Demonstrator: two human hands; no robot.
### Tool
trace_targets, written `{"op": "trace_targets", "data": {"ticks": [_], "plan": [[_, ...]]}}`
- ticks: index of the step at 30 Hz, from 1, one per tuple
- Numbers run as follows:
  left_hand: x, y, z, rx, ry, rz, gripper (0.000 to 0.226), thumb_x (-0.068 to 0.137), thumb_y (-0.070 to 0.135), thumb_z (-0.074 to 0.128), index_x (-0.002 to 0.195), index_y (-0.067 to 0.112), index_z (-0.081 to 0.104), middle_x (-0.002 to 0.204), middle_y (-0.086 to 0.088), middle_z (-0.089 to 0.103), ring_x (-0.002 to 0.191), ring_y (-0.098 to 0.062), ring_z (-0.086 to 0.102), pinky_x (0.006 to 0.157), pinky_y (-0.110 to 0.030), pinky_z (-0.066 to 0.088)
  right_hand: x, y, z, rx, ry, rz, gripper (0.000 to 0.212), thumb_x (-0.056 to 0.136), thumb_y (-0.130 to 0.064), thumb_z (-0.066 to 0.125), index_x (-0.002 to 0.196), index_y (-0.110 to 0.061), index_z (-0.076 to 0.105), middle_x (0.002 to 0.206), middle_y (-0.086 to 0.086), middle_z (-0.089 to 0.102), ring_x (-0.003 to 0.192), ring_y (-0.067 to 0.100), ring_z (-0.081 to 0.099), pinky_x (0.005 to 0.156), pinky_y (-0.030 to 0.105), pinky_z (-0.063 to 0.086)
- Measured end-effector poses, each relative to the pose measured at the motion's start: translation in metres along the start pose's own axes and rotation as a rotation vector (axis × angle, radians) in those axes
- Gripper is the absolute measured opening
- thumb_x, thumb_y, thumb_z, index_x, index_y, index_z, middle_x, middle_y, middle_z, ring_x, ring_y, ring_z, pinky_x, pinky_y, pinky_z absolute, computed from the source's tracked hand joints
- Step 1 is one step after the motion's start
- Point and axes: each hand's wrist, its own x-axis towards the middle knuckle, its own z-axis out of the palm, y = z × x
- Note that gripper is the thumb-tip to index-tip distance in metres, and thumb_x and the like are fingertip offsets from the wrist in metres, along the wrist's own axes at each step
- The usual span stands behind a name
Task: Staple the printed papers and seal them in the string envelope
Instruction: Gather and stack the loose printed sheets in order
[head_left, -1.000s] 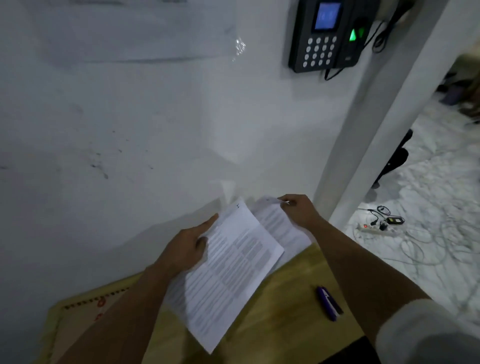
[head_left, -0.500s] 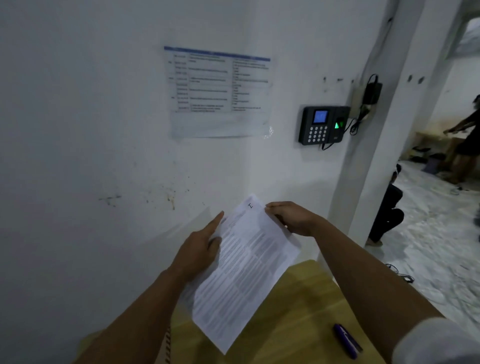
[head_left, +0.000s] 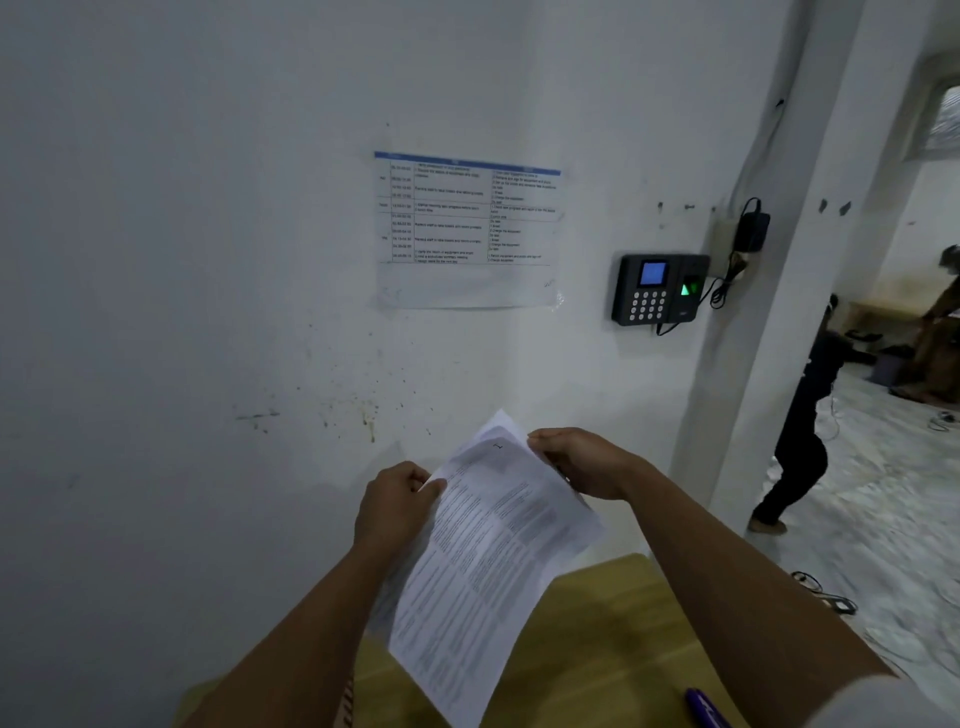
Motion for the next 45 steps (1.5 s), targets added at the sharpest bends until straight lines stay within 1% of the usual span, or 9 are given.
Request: {"op": "trace_targets", "data": {"ticks": [4, 10, 18, 21, 24, 28, 36, 39, 45], "plan": [[0.004, 0.003, -0.004, -0.003, 0.026, -0.024, 0.017, 0.087, 0.037, 0.072, 0.078, 0.023, 0.07, 0.07, 0.008, 0.071, 0.069, -0.01, 0.068, 0.07, -0.031, 0.057, 0.002, -0.006, 0.002, -0.106, 0.063, 0.025, 0.041, 0.084, -0.06, 0.07, 0.11, -0.029, 0.076, 0.113, 0.001, 0.074, 0.105, 0.022, 0.068, 0.088, 0.033, 0.049], [0.006, 0.009, -0.015, 0.024, 0.023, 0.027, 0.019, 0.09, 0.041, 0.069, 0.08, 0.025, 0.07, 0.072, 0.008, 0.071, 0.07, -0.011, 0.068, 0.067, -0.031, 0.056, 0.008, -0.017, 0.006, -0.255, 0.176, -0.158, 0.023, 0.082, -0.021, 0.081, 0.103, -0.015, 0.078, 0.1, 0.005, 0.079, 0.092, 0.026, 0.075, 0.094, 0.047, 0.058], [0.005, 0.017, -0.035, -0.031, 0.013, 0.212, 0.02, 0.093, 0.04, 0.071, 0.084, 0.023, 0.065, 0.091, 0.008, 0.065, 0.082, -0.006, 0.061, 0.066, -0.02, 0.042, -0.002, -0.049, 0.0, -0.203, 0.077, -0.132, 0.023, 0.087, -0.019, 0.078, 0.109, -0.012, 0.077, 0.107, 0.01, 0.077, 0.098, 0.032, 0.074, 0.09, 0.043, 0.06], [0.004, 0.023, -0.037, -0.071, -0.057, 0.299, 0.011, 0.1, 0.033, 0.062, 0.104, 0.022, 0.062, 0.098, 0.008, 0.07, 0.086, -0.005, 0.067, 0.069, -0.024, 0.052, -0.005, -0.057, -0.004, -0.171, 0.08, -0.131, 0.026, 0.085, -0.018, 0.079, 0.111, -0.012, 0.076, 0.11, 0.011, 0.076, 0.1, 0.034, 0.073, 0.091, 0.043, 0.059], [0.006, 0.027, -0.033, -0.056, -0.047, 0.379, 0.035, 0.103, 0.026, 0.056, 0.137, 0.032, 0.055, 0.099, 0.005, 0.073, 0.087, -0.005, 0.068, 0.074, -0.023, 0.055, -0.009, -0.056, -0.01, -0.16, 0.168, -0.128, 0.029, 0.083, -0.019, 0.081, 0.11, -0.012, 0.074, 0.104, 0.011, 0.078, 0.096, 0.034, 0.074, 0.088, 0.042, 0.06], [0.004, 0.031, -0.028, -0.111, -0.047, 0.446, 0.045, 0.106, 0.021, 0.052, 0.15, 0.028, 0.05, 0.132, 0.016, 0.063, 0.116, -0.004, 0.064, 0.098, -0.015, 0.048, -0.013, -0.029, -0.022, -0.258, 0.34, -0.072, 0.032, 0.072, -0.032, 0.088, 0.098, -0.019, 0.077, 0.095, 0.004, 0.079, 0.09, 0.027, 0.075, 0.085, 0.043, 0.059], [-0.005, 0.026, 0.0, -0.311, 0.024, 0.259, 0.047, 0.107, 0.017, 0.049, 0.153, 0.024, 0.045, 0.136, 0.008, 0.061, 0.117, -0.009, 0.062, 0.097, -0.022, 0.051, -0.033, 0.055, -0.003, 0.411, 0.471, -0.031, 0.038, 0.083, -0.023, 0.081, 0.119, -0.021, 0.069, 0.114, 0.009, 0.075, 0.095, 0.027, 0.074, 0.081, 0.038, 0.059], [-0.008, 0.025, 0.022, -0.385, 0.041, 0.168, 0.046, 0.107, 0.021, 0.05, 0.152, 0.026, 0.046, 0.117, 0.001, 0.07, 0.099, -0.014, 0.069, 0.083, -0.026, 0.057, -0.03, 0.076, 0.017, 0.402, 0.438, -0.024, 0.035, 0.09, -0.019, 0.074, 0.124, -0.023, 0.066, 0.117, 0.004, 0.075, 0.105, 0.027, 0.072, 0.091, 0.047, 0.059], [-0.011, 0.001, 0.07, -0.336, -0.132, 0.044, 0.01, 0.103, 0.018, 0.054, 0.107, 0.023, 0.062, 0.1, 0.002, 0.069, 0.096, -0.024, 0.069, 0.08, -0.039, 0.058, -0.03, 0.109, 0.019, 0.216, 0.65, -0.111, 0.031, 0.095, -0.021, 0.068, 0.125, -0.025, 0.064, 0.119, 0.003, 0.072, 0.101, 0.022, 0.073, 0.082, 0.045, 0.062]]}}
